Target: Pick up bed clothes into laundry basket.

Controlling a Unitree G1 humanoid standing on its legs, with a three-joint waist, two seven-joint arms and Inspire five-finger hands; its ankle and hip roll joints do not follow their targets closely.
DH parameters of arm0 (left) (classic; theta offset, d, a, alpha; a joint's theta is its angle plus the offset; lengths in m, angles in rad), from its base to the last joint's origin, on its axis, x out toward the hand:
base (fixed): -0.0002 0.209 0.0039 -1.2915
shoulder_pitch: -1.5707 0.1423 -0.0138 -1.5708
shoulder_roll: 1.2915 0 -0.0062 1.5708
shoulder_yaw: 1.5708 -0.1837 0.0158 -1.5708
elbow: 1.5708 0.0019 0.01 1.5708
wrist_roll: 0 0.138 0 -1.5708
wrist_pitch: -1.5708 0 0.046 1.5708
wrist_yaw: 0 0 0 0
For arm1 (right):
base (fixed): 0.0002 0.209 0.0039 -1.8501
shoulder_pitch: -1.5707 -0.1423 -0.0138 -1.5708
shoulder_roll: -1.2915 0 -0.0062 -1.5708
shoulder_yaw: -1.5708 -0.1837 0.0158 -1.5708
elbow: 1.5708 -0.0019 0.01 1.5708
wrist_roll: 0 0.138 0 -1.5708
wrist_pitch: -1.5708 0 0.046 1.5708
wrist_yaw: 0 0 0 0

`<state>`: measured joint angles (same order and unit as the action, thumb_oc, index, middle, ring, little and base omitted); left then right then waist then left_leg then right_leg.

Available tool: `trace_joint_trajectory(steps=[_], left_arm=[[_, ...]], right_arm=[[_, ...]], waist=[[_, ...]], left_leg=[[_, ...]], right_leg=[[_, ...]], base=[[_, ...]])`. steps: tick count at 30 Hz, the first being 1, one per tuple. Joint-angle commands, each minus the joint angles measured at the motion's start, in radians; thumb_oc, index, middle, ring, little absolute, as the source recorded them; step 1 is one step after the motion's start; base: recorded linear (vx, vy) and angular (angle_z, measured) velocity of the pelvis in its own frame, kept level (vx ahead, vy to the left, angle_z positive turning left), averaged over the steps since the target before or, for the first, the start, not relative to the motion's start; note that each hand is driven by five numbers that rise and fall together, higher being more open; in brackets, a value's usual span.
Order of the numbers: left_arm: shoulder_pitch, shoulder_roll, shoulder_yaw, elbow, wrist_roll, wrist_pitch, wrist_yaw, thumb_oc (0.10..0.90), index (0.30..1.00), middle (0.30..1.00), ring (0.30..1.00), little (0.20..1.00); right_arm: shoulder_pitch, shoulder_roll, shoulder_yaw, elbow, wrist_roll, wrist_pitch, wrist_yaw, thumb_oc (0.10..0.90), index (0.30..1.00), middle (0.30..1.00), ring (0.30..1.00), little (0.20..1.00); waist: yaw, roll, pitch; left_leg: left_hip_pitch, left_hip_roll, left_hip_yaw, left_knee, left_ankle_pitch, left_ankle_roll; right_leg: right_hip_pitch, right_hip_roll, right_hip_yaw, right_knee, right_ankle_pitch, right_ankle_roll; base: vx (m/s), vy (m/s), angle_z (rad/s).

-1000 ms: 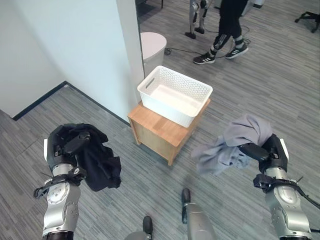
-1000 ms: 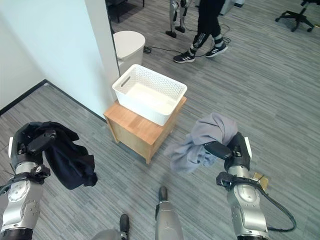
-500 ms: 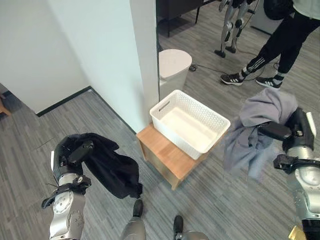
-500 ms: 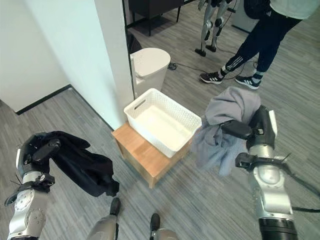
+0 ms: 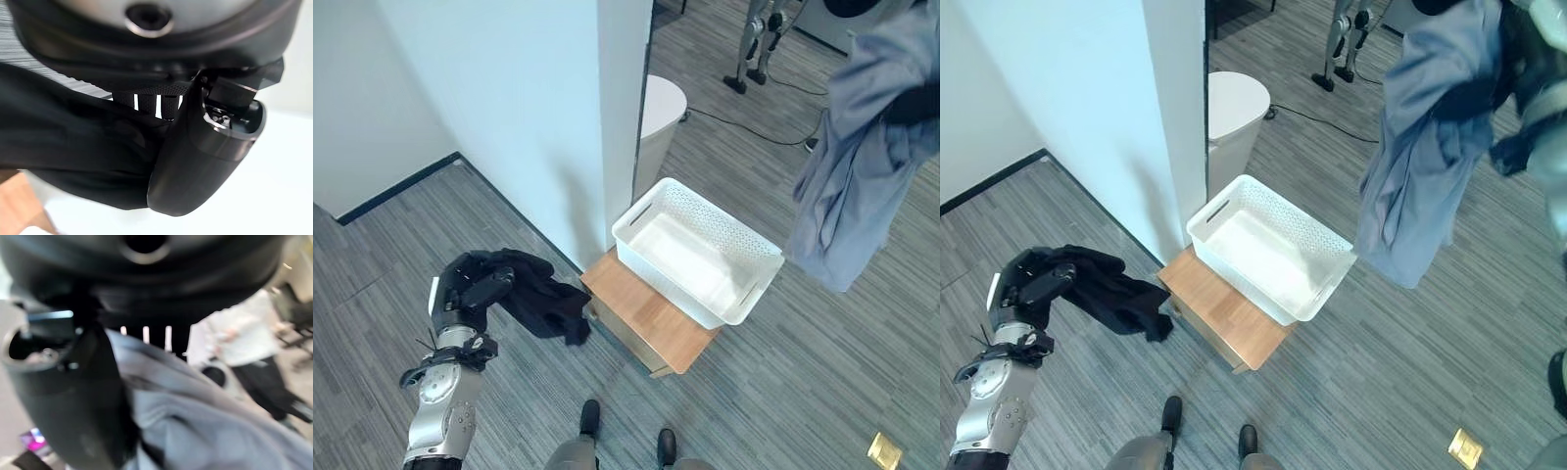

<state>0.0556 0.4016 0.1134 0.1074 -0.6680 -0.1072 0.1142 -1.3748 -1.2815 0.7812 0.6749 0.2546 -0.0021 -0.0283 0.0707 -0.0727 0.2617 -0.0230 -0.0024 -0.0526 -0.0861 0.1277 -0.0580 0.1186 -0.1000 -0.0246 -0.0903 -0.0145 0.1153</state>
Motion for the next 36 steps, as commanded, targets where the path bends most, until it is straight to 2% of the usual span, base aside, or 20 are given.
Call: trace_joint_trajectory(steps=[1, 8, 17, 22, 29, 35, 36], left_arm=[[0.020, 0.118, 0.050, -0.138, -0.020, -0.137, -0.026, 0.400, 0.300, 0.300, 0.300, 0.300], [0.015, 0.121, 0.058, -0.111, -0.014, -0.140, -0.013, 0.400, 0.300, 0.300, 0.300, 0.300], [0.010, 0.115, 0.042, -0.107, -0.001, -0.138, -0.015, 0.400, 0.300, 0.300, 0.300, 0.300], [-0.010, 0.108, 0.024, -0.089, 0.020, -0.137, -0.004, 0.400, 0.300, 0.300, 0.300, 0.300], [-0.033, 0.093, 0.008, -0.070, 0.044, -0.138, 0.005, 0.400, 0.300, 0.300, 0.300, 0.300], [-0.036, 0.088, 0.009, -0.066, 0.053, -0.140, 0.019, 0.400, 0.300, 0.300, 0.300, 0.300], [-0.035, 0.087, 0.015, -0.067, 0.051, -0.143, 0.024, 0.400, 0.300, 0.300, 0.300, 0.300]], right_arm=[[-0.221, -0.012, 0.091, 0.033, -0.048, -0.055, -0.060, 0.400, 0.300, 0.300, 0.300, 0.300], [-0.302, 0.002, 0.176, 0.003, -0.113, -0.051, -0.061, 0.400, 0.300, 0.300, 0.300, 0.300], [-0.331, 0.027, 0.249, -0.006, -0.205, -0.040, -0.034, 0.400, 0.300, 0.300, 0.300, 0.300], [-0.314, 0.044, 0.278, -0.099, -0.328, -0.035, -0.010, 0.400, 0.300, 0.300, 0.300, 0.300], [-0.162, 0.035, 0.188, -0.236, -0.423, -0.032, 0.025, 0.400, 0.300, 0.300, 0.300, 0.300], [0.041, 0.093, 0.078, -0.288, -0.475, -0.032, 0.072, 0.400, 0.300, 0.300, 0.300, 0.300], [0.111, 0.125, 0.044, -0.266, -0.496, -0.019, 0.086, 0.400, 0.300, 0.300, 0.300, 0.300]], waist=[[0.020, -0.085, -0.120], [0.029, -0.109, -0.112], [0.036, -0.129, -0.101], [0.038, -0.137, -0.090], [0.037, -0.134, -0.076], [0.045, -0.130, -0.043], [0.047, -0.124, -0.031]], left_leg=[[-0.006, 0.031, 0.032, 0.007, -0.109, -0.022], [-0.013, 0.024, 0.025, 0.007, -0.112, -0.016], [-0.015, 0.024, 0.023, 0.007, -0.114, -0.011], [-0.016, 0.023, 0.024, 0.008, -0.115, -0.006], [-0.022, 0.020, 0.029, 0.010, -0.116, -0.004], [-0.031, 0.018, 0.039, 0.012, -0.112, -0.001], [-0.034, 0.017, 0.041, 0.012, -0.110, 0.001]], right_leg=[[-0.073, -0.106, -0.007, 0.054, 0.005, 0.094], [-0.082, -0.112, -0.011, 0.061, 0.019, 0.101], [-0.096, -0.110, -0.006, 0.068, 0.032, 0.102], [-0.104, -0.110, -0.003, 0.072, 0.039, 0.103], [-0.111, -0.115, -0.011, 0.074, 0.039, 0.101], [-0.133, -0.114, -0.003, 0.076, 0.047, 0.101], [-0.138, -0.115, 0.002, 0.078, 0.050, 0.102]], base=[[0.00, 0.040, 0.04], [-0.01, 0.027, 0.06], [-0.01, 0.006, 0.02], [-0.02, 0.006, -0.01], [-0.01, 0.005, 0.00], [-0.05, 0.008, -0.03], [-0.04, 0.017, -0.10]])
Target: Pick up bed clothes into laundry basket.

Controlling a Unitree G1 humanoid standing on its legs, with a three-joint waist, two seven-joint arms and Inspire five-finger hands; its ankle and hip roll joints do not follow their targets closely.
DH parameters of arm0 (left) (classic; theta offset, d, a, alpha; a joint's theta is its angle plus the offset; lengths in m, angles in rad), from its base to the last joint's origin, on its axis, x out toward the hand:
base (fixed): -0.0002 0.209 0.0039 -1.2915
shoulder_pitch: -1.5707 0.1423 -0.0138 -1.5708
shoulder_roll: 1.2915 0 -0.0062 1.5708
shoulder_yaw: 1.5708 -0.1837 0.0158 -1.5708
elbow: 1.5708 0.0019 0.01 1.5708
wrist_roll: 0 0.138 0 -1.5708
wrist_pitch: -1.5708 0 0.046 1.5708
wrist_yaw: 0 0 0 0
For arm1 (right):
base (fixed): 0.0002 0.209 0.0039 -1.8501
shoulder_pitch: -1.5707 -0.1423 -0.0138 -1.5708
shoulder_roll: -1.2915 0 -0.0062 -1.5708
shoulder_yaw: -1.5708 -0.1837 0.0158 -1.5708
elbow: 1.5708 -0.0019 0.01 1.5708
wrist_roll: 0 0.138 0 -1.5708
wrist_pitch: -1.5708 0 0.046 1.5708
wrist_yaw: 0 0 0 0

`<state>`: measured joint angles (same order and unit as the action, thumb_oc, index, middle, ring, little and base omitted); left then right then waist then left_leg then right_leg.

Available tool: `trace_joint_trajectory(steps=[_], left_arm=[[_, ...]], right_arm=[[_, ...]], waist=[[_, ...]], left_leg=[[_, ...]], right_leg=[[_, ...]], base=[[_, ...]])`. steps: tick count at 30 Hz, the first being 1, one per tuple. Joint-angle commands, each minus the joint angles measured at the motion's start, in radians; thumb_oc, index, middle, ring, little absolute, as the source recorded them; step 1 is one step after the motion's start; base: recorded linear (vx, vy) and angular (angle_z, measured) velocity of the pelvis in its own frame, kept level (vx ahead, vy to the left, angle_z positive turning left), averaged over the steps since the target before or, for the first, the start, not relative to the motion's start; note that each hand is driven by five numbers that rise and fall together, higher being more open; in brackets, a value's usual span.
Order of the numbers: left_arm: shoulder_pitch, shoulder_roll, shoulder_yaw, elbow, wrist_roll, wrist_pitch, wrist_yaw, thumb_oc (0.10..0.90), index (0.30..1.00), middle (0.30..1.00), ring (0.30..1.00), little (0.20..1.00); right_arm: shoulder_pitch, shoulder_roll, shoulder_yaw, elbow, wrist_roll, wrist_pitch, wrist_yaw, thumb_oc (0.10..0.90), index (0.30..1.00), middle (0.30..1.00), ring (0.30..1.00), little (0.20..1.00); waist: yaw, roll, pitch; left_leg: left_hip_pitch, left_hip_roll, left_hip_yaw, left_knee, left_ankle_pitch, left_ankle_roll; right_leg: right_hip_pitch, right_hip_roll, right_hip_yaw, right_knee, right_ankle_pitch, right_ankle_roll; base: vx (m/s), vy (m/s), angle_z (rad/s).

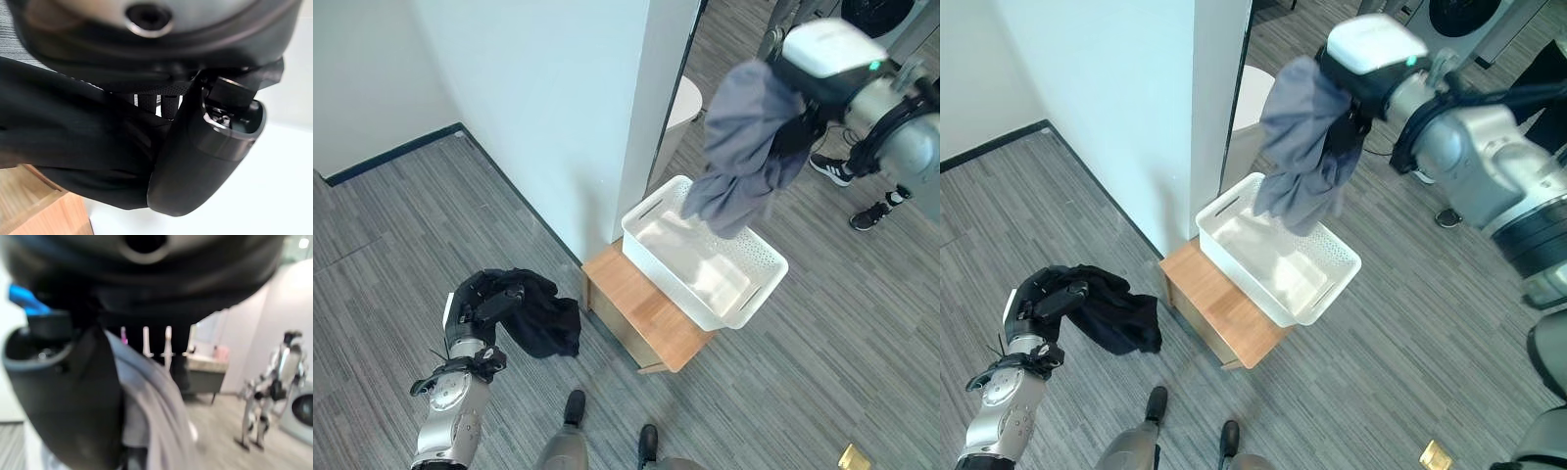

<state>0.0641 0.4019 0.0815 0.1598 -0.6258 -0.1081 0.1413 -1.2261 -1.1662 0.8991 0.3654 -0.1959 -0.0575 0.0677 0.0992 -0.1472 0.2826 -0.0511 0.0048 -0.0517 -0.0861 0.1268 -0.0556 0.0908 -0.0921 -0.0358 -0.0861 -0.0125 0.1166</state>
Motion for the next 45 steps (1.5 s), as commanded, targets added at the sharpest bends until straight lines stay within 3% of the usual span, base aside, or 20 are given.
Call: trace_joint_trajectory(steps=[1, 6, 7, 9, 13, 21, 33, 39, 40, 45], left_arm=[[-0.044, 0.086, 0.054, -0.119, 0.007, -0.142, 0.002, 0.400, 0.300, 0.300, 0.300, 0.300], [-0.027, 0.086, 0.073, -0.133, 0.006, -0.141, 0.010, 0.400, 0.300, 0.300, 0.300, 0.300], [-0.026, 0.089, 0.086, -0.129, 0.002, -0.145, 0.011, 0.400, 0.300, 0.300, 0.300, 0.300], [-0.023, 0.090, 0.084, -0.128, 0.001, -0.148, 0.013, 0.400, 0.300, 0.300, 0.300, 0.300], [-0.024, 0.089, 0.102, -0.095, -0.029, -0.158, 0.014, 0.400, 0.300, 0.300, 0.300, 0.300], [-0.048, 0.083, 0.051, -0.092, -0.026, -0.164, 0.016, 0.400, 0.300, 0.300, 0.300, 0.300], [-0.058, 0.080, 0.034, -0.093, -0.040, -0.171, 0.021, 0.400, 0.300, 0.300, 0.300, 0.300], [-0.065, 0.078, 0.035, -0.081, -0.037, -0.165, 0.025, 0.400, 0.300, 0.300, 0.300, 0.300], [-0.073, 0.079, 0.035, -0.074, -0.039, -0.165, 0.027, 0.400, 0.300, 0.300, 0.300, 0.300], [-0.081, 0.089, 0.037, -0.069, -0.042, -0.161, 0.024, 0.400, 0.300, 0.300, 0.300, 0.300]], right_arm=[[-0.005, 0.023, -0.079, 0.055, -0.063, 0.040, 0.000, 0.400, 0.300, 0.300, 0.300, 0.300], [0.174, 0.094, -0.140, 0.104, -0.165, 0.055, 0.025, 0.400, 0.300, 0.300, 0.300, 0.300], [0.262, 0.146, -0.154, 0.158, -0.221, 0.050, 0.030, 0.400, 0.300, 0.300, 0.300, 0.300], [0.295, 0.171, -0.169, 0.170, -0.243, 0.054, 0.036, 0.400, 0.300, 0.300, 0.300, 0.300], [0.402, 0.255, -0.189, 0.129, -0.282, 0.043, 0.078, 0.400, 0.300, 0.300, 0.300, 0.300], [0.336, 0.294, -0.168, 0.136, -0.254, 0.044, 0.059, 0.400, 0.300, 0.300, 0.300, 0.300], [0.087, 0.280, -0.093, 0.287, -0.273, 0.078, -0.020, 0.400, 0.300, 0.300, 0.300, 0.300], [0.065, 0.283, -0.036, 0.322, -0.363, 0.091, 0.008, 0.400, 0.300, 0.300, 0.300, 0.300], [0.066, 0.301, -0.027, 0.345, -0.372, 0.104, 0.037, 0.800, 0.900, 0.900, 0.900, 0.900], [0.033, 0.351, -0.017, 0.423, -0.297, 0.137, 0.098, 0.800, 0.900, 0.900, 0.900, 0.900]], waist=[[0.020, -0.046, -0.047], [0.027, -0.029, -0.024], [0.036, -0.011, -0.012], [0.039, -0.007, -0.009], [0.050, 0.033, 0.002], [0.053, 0.050, -0.004], [0.072, 0.055, 0.001], [0.069, 0.059, 0.005], [0.068, 0.059, 0.005], [0.060, 0.055, 0.003]], left_leg=[[-0.006, 0.009, 0.041, 0.012, -0.109, -0.001], [-0.013, 0.003, 0.035, 0.013, -0.107, 0.003], [-0.021, -0.003, 0.030, 0.014, -0.106, 0.005], [-0.024, -0.006, 0.026, 0.014, -0.104, 0.005], [-0.044, -0.019, 0.013, 0.014, -0.096, 0.005], [-0.058, -0.026, -0.002, 0.013, -0.091, 0.005], [-0.079, -0.024, -0.016, 0.012, -0.083, 0.002], [-0.081, -0.023, -0.018, 0.013, -0.083, 0.001], [-0.081, -0.021, -0.018, 0.013, -0.084, 0.001], [-0.079, -0.018, -0.013, 0.012, -0.086, 0.000]], right_leg=[[-0.112, -0.123, 0.015, 0.075, 0.049, 0.100], [-0.122, -0.127, 0.017, 0.085, 0.049, 0.098], [-0.126, -0.132, 0.011, 0.090, 0.048, 0.098], [-0.128, -0.135, 0.008, 0.090, 0.048, 0.098], [-0.139, -0.151, -0.009, 0.088, 0.050, 0.099], [-0.142, -0.156, -0.023, 0.084, 0.050, 0.101], [-0.150, -0.151, -0.032, 0.076, 0.051, 0.095], [-0.154, -0.151, -0.030, 0.081, 0.048, 0.094], [-0.156, -0.150, -0.027, 0.081, 0.048, 0.093], [-0.157, -0.150, -0.018, 0.076, 0.051, 0.090]], base=[[-0.05, 0.024, -0.15], [-0.01, 0.011, -0.06], [0.00, 0.000, 0.00], [-0.01, 0.006, -0.02], [0.01, 0.015, 0.06], [0.02, 0.002, 0.07], [0.00, -0.004, 0.02], [0.00, -0.001, 0.01], [0.00, 0.000, 0.00], [0.00, 0.001, 0.00]])
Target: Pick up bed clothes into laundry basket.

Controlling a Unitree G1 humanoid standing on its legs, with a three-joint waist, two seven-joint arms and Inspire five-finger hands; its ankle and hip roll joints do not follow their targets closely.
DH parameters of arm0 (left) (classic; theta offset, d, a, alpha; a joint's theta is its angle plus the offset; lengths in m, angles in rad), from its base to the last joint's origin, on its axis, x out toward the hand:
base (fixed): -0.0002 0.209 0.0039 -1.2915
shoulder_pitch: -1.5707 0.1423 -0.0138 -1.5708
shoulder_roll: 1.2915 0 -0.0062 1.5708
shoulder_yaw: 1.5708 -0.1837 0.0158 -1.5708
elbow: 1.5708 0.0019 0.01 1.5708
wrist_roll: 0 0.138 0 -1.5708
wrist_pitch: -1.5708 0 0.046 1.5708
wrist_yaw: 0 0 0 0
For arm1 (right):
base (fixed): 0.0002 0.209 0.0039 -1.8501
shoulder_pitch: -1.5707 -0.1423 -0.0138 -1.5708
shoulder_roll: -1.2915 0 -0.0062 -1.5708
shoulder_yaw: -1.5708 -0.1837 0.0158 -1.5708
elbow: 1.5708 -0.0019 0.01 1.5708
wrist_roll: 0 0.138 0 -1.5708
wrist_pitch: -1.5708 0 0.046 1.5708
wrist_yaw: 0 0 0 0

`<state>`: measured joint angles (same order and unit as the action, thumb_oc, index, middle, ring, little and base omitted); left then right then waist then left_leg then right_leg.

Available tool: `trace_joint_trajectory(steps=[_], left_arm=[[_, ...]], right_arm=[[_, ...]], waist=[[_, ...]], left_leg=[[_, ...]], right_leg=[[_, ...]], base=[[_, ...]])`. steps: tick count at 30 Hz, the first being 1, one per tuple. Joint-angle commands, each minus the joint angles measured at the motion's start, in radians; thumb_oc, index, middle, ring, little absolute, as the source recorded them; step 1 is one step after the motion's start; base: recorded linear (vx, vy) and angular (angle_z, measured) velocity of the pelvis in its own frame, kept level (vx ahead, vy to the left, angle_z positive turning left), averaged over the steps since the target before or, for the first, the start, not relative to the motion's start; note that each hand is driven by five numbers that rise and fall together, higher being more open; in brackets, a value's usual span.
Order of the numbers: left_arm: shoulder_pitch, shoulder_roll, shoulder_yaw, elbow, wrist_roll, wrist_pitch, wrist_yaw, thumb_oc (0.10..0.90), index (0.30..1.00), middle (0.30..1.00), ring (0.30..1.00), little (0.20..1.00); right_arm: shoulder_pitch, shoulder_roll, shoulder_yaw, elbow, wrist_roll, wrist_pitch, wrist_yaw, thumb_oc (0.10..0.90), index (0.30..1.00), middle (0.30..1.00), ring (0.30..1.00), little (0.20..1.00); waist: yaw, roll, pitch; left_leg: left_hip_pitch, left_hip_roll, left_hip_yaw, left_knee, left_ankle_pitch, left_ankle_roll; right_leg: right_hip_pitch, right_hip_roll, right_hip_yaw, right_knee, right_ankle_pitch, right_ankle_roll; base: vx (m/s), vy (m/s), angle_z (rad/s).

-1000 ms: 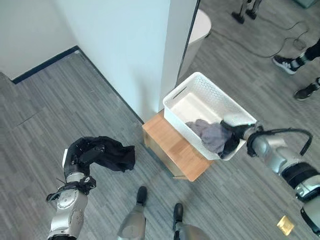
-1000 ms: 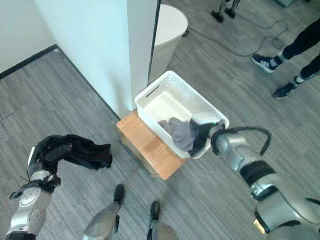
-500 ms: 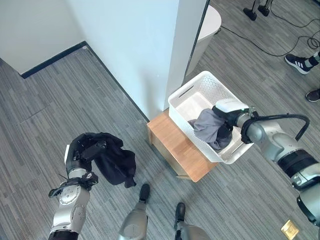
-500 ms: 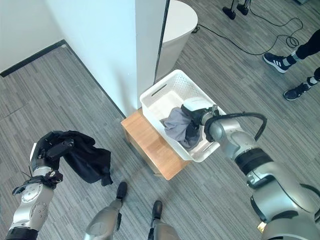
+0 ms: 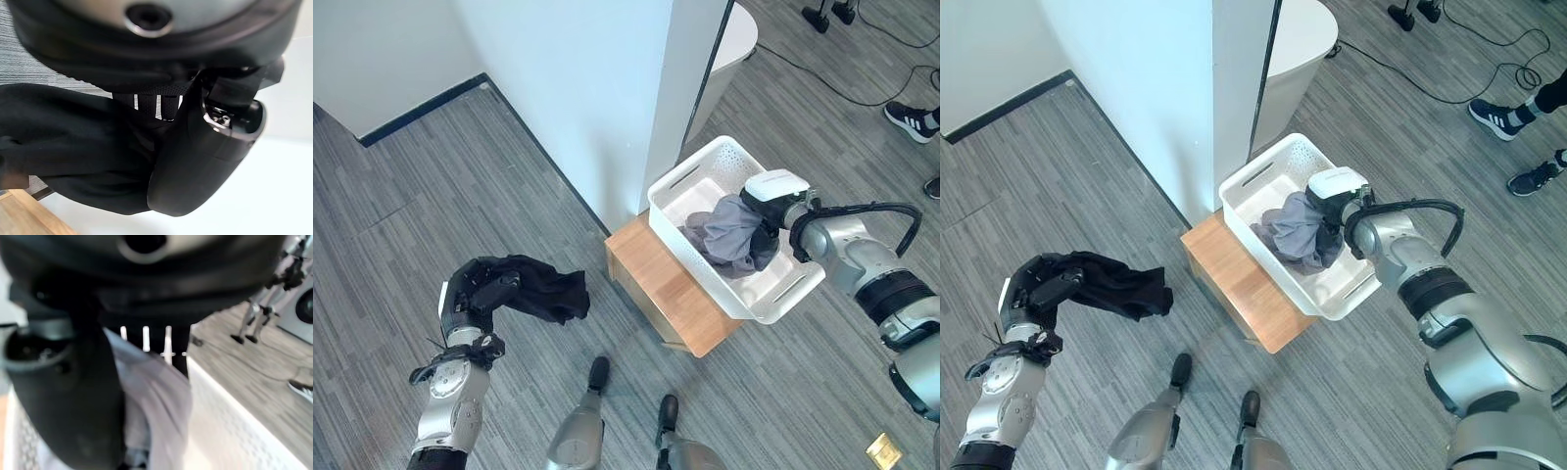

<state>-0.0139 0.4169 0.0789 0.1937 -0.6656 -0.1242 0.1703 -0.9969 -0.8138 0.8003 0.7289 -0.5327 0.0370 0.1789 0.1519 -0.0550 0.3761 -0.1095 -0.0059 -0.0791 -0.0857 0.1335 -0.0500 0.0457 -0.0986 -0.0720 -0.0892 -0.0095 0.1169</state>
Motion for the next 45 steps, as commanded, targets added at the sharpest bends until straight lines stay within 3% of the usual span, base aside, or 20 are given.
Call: trace_joint_trajectory(steps=[1, 10, 16, 19, 21, 22, 26, 28, 32, 33, 36, 39, 41, 43, 44, 45], left_arm=[[-0.002, 0.076, 0.045, -0.104, -0.003, -0.144, -0.005, 0.400, 0.300, 0.300, 0.300, 0.300], [-0.020, 0.073, 0.070, -0.107, 0.014, -0.135, 0.005, 0.400, 0.300, 0.300, 0.300, 0.300], [-0.051, 0.135, 0.079, -0.120, 0.080, -0.127, 0.001, 0.400, 0.300, 0.300, 0.300, 0.300], [-0.079, 0.169, 0.085, -0.134, 0.083, -0.132, -0.003, 0.400, 0.300, 0.300, 0.300, 0.300], [-0.127, 0.189, 0.109, -0.164, 0.044, -0.145, 0.007, 0.400, 0.300, 0.300, 0.300, 0.300], [-0.188, 0.226, 0.121, -0.196, 0.024, -0.166, 0.023, 0.400, 0.300, 0.300, 0.300, 0.300], [-0.294, 0.283, 0.102, -0.235, 0.007, -0.198, 0.046, 0.400, 0.300, 0.300, 0.300, 0.300], [-0.372, 0.375, 0.090, -0.240, 0.032, -0.208, 0.052, 0.400, 0.300, 0.300, 0.300, 0.300], [-0.486, 0.567, 0.045, -0.240, 0.083, -0.207, 0.038, 0.400, 0.300, 0.300, 0.300, 0.300], [-0.499, 0.569, 0.032, -0.235, 0.082, -0.209, 0.038, 0.400, 0.300, 0.300, 0.300, 0.300], [-0.654, 0.734, -0.052, -0.247, 0.072, -0.222, 0.017, 0.400, 0.300, 0.300, 0.300, 0.300], [-0.750, 0.779, -0.116, -0.229, 0.057, -0.228, 0.011, 0.400, 0.300, 0.300, 0.300, 0.300], [-0.883, 0.825, -0.210, -0.191, 0.060, -0.229, 0.020, 0.400, 0.300, 0.300, 0.300, 0.300], [-0.979, 0.837, -0.292, -0.153, 0.044, -0.234, 0.018, 0.400, 0.300, 0.300, 0.300, 0.300], [-1.076, 0.851, -0.363, -0.105, 0.017, -0.233, 0.013, 0.400, 0.300, 0.300, 0.300, 0.300], [-1.099, 0.850, -0.385, -0.097, 0.015, -0.235, 0.012, 0.400, 0.300, 0.300, 0.300, 0.300]], right_arm=[[-0.204, -0.007, 0.089, 0.061, 0.057, 0.042, -0.003, 0.800, 0.900, 0.900, 0.900, 0.900], [-0.275, -0.178, 0.121, -0.240, 0.184, 0.038, 0.072, 0.800, 0.900, 0.900, 0.900, 0.900], [-0.190, -0.327, 0.053, -0.413, 0.269, 0.043, 0.114, 0.800, 0.900, 0.900, 0.900, 0.900], [-0.152, -0.361, 0.007, -0.466, 0.312, 0.039, 0.109, 0.800, 0.900, 0.900, 0.900, 0.900], [-0.075, -0.376, -0.081, -0.549, 0.393, 0.032, 0.087, 0.800, 0.900, 0.900, 0.900, 0.900], [0.020, -0.374, -0.157, -0.613, 0.477, 0.025, 0.090, 0.800, 0.900, 0.900, 0.900, 0.900], [0.209, -0.351, -0.330, -0.701, 0.579, 0.013, 0.078, 0.800, 0.900, 0.900, 0.900, 0.900], [0.386, -0.311, -0.472, -0.765, 0.644, 0.000, 0.081, 0.800, 0.900, 0.900, 0.900, 0.900], [0.552, -0.284, -0.593, -0.808, 0.707, -0.017, 0.096, 0.800, 0.900, 0.900, 0.900, 0.900], [0.566, -0.282, -0.608, -0.812, 0.707, -0.017, 0.097, 0.800, 0.900, 0.900, 0.900, 0.900], [0.732, -0.272, -0.708, -0.826, 0.750, -0.023, 0.109, 0.800, 0.900, 0.900, 0.900, 0.900], [0.814, -0.262, -0.765, -0.824, 0.744, -0.028, 0.106, 0.800, 0.900, 0.900, 0.900, 0.900], [0.877, -0.249, -0.803, -0.817, 0.746, -0.033, 0.092, 0.800, 0.900, 0.900, 0.900, 0.900], [0.922, -0.231, -0.843, -0.828, 0.748, -0.033, 0.091, 0.800, 0.900, 0.900, 0.900, 0.900], [0.967, -0.199, -0.858, -0.832, 0.760, -0.042, 0.082, 0.800, 0.900, 0.900, 0.900, 0.900], [0.973, -0.194, -0.865, -0.834, 0.760, -0.042, 0.083, 0.800, 0.900, 0.900, 0.900, 0.900]], waist=[[0.004, -0.040, -0.090], [-0.048, -0.066, -0.097], [-0.076, -0.060, -0.121], [-0.082, -0.057, -0.130], [-0.096, -0.050, -0.143], [-0.115, -0.039, -0.163], [-0.131, -0.034, -0.192], [-0.151, -0.016, -0.225], [-0.181, 0.014, -0.270], [-0.175, 0.010, -0.268], [-0.210, 0.039, -0.308], [-0.220, 0.044, -0.323], [-0.240, 0.058, -0.337], [-0.240, 0.054, -0.343], [-0.260, 0.070, -0.352], [-0.257, 0.065, -0.352]], left_leg=[[-0.020, -0.007, 0.017, 0.011, -0.092, -0.007], [-0.006, 0.006, 0.047, 0.010, -0.099, -0.011], [0.011, 0.014, 0.060, 0.009, -0.105, -0.015], [0.022, 0.018, 0.064, 0.008, -0.108, -0.018], [0.032, 0.022, 0.071, 0.008, -0.110, -0.021], [0.044, 0.026, 0.079, 0.008, -0.112, -0.023], [0.070, 0.028, 0.085, 0.008, -0.120, -0.024], [0.090, 0.028, 0.094, 0.012, -0.118, -0.025], [0.127, 0.030, 0.114, 0.013, -0.130, -0.027], [0.128, 0.030, 0.113, 0.013, -0.130, -0.027], [0.150, 0.039, 0.127, 0.013, -0.133, -0.033], [0.157, 0.040, 0.128, 0.012, -0.133, -0.034], [0.160, 0.042, 0.128, 0.009, -0.131, -0.036], [0.160, 0.044, 0.129, 0.009, -0.131, -0.037], [0.160, 0.046, 0.134, 0.008, -0.130, -0.037], [0.160, 0.047, 0.134, 0.008, -0.130, -0.037]], right_leg=[[-0.112, -0.142, 0.020, 0.078, 0.049, 0.090], [-0.118, -0.135, 0.046, 0.078, 0.051, 0.089], [-0.108, -0.134, 0.050, 0.081, 0.042, 0.093], [-0.098, -0.133, 0.051, 0.079, 0.039, 0.094], [-0.090, -0.131, 0.052, 0.073, 0.036, 0.095], [-0.079, -0.130, 0.055, 0.073, 0.028, 0.096], [-0.057, -0.131, 0.055, 0.078, 0.014, 0.097], [-0.039, -0.130, 0.057, 0.080, 0.011, 0.098], [-0.011, -0.132, 0.060, 0.071, 0.007, 0.101], [-0.009, -0.132, 0.059, 0.070, 0.006, 0.101], [0.005, -0.124, 0.059, 0.063, 0.004, 0.104], [0.010, -0.121, 0.058, 0.060, 0.004, 0.105], [0.012, -0.117, 0.060, 0.057, 0.007, 0.106], [0.012, -0.117, 0.059, 0.054, 0.010, 0.106], [0.007, -0.113, 0.063, 0.053, 0.014, 0.107], [0.007, -0.113, 0.062, 0.053, 0.014, 0.107]], base=[[0.00, 0.001, -0.04], [0.00, 0.004, -0.05], [0.01, 0.000, -0.03], [0.01, -0.003, -0.04], [0.03, -0.027, -0.11], [0.03, -0.037, -0.09], [0.03, -0.041, -0.02], [0.04, -0.039, -0.05], [0.04, -0.025, -0.07], [0.02, -0.025, -0.10], [0.04, -0.032, -0.08], [0.01, -0.007, -0.01], [0.00, 0.000, 0.00], [0.00, -0.006, -0.02], [0.00, -0.008, -0.05], [-0.01, -0.013, -0.03]])
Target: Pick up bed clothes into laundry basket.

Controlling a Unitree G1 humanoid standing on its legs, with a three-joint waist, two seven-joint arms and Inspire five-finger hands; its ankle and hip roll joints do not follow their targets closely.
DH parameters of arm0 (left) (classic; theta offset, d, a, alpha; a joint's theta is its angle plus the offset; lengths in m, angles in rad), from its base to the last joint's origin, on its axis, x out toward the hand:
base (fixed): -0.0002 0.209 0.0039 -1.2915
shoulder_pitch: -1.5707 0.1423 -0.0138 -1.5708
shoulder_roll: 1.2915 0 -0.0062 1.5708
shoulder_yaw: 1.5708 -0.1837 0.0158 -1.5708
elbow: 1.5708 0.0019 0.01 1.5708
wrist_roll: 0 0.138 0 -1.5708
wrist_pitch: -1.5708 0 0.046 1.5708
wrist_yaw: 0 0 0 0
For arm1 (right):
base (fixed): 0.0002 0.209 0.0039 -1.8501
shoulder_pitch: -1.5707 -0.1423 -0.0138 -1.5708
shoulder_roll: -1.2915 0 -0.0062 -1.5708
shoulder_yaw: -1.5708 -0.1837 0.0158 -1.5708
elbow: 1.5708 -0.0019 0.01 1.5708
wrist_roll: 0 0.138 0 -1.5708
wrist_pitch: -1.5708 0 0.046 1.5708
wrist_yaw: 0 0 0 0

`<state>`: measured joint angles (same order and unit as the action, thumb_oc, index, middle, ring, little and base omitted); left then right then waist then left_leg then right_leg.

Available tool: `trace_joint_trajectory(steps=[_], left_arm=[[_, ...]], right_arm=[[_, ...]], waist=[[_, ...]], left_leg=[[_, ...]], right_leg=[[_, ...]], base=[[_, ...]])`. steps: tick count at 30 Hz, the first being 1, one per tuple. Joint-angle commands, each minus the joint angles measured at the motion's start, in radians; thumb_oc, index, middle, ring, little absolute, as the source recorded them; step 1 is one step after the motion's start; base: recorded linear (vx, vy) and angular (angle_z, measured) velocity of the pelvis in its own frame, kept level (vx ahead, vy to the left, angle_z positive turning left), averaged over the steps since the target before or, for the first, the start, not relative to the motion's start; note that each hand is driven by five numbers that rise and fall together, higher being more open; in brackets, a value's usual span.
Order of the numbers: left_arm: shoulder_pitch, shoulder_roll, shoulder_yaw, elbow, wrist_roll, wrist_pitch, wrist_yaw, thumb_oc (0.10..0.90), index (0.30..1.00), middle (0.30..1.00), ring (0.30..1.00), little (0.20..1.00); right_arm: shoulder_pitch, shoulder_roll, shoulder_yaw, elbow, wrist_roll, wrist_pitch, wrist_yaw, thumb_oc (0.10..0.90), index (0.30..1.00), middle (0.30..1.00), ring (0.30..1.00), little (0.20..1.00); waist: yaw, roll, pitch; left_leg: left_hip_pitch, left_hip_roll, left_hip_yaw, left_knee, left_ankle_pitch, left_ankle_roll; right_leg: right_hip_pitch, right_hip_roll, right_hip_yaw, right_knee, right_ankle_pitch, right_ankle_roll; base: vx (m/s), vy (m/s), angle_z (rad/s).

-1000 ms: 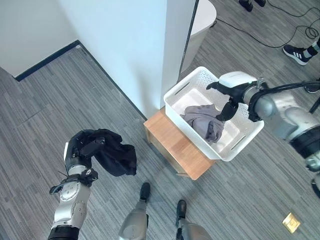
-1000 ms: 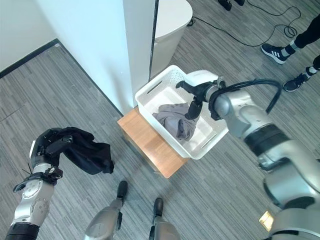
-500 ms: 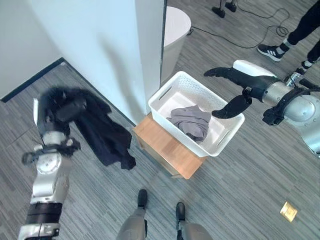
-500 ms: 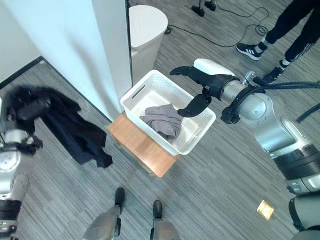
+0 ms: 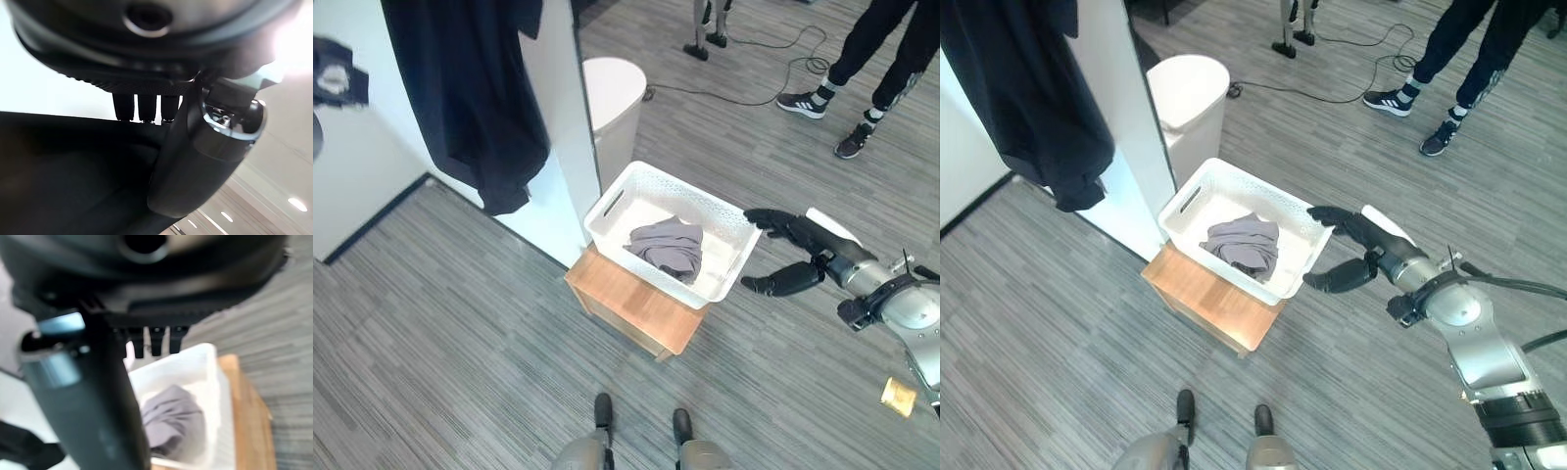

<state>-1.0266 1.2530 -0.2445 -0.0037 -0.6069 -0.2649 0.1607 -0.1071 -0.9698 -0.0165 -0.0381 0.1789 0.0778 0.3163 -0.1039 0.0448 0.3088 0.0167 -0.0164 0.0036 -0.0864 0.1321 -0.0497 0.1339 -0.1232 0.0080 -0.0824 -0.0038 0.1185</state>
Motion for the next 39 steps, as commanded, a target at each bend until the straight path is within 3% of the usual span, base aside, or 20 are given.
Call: trace_joint_trajectory(steps=[1, 7, 15, 26, 39], left_arm=[[-0.173, 0.027, -0.129, 0.149, -0.064, -0.091, 0.016, 0.400, 0.300, 0.300, 0.300, 0.300], [-0.452, -0.001, -0.359, 0.315, -0.134, -0.075, -0.024, 0.400, 0.300, 0.300, 0.300, 0.300], [-0.687, -0.021, -0.533, 0.535, -0.113, -0.042, -0.027, 0.400, 0.300, 0.300, 0.300, 0.300], [-0.785, -0.102, -0.608, 0.645, -0.107, -0.021, -0.039, 0.400, 0.300, 0.300, 0.300, 0.300], [-0.807, -0.182, -0.652, 0.750, -0.101, 0.010, -0.087, 0.400, 0.300, 0.300, 0.300, 0.300]], right_arm=[[0.127, 0.005, -0.056, -0.074, 0.060, -0.089, -0.054, 0.800, 0.900, 0.900, 0.900, 0.900], [0.246, 0.173, -0.076, -0.086, 0.103, -0.104, -0.068, 0.800, 0.900, 0.900, 0.900, 0.900], [0.321, 0.276, -0.129, -0.072, 0.117, -0.118, -0.116, 0.800, 0.900, 0.900, 0.900, 0.900], [0.317, 0.333, -0.210, -0.089, 0.115, -0.152, -0.218, 0.800, 0.900, 0.900, 0.900, 0.900], [0.328, 0.365, -0.185, -0.103, 0.153, -0.154, -0.220, 0.800, 0.900, 0.900, 0.900, 0.900]], waist=[[-0.015, -0.024, -0.286], [-0.042, -0.017, -0.289], [-0.076, -0.008, -0.285], [-0.109, -0.015, -0.276], [-0.148, 0.004, -0.245]], left_leg=[[0.034, 0.058, 0.054, 0.008, -0.128, -0.036], [0.038, 0.058, 0.069, 0.003, -0.129, -0.034], [0.055, 0.058, 0.096, 0.001, -0.148, -0.031], [0.061, 0.060, 0.121, -0.001, -0.155, -0.030], [0.046, 0.058, 0.119, -0.001, -0.151, -0.034]], right_leg=[[-0.085, -0.086, -0.014, 0.046, 0.012, 0.107], [-0.096, -0.086, 0.000, 0.046, 0.023, 0.116], [-0.106, -0.087, 0.017, 0.051, 0.025, 0.131], [-0.120, -0.086, 0.041, 0.048, 0.030, 0.140], [-0.139, -0.089, 0.048, 0.062, 0.024, 0.137]], base=[[0.00, -0.006, -0.09], [0.01, 0.008, -0.13], [0.02, 0.016, -0.13], [0.01, 0.012, -0.09], [0.00, 0.000, 0.00]])
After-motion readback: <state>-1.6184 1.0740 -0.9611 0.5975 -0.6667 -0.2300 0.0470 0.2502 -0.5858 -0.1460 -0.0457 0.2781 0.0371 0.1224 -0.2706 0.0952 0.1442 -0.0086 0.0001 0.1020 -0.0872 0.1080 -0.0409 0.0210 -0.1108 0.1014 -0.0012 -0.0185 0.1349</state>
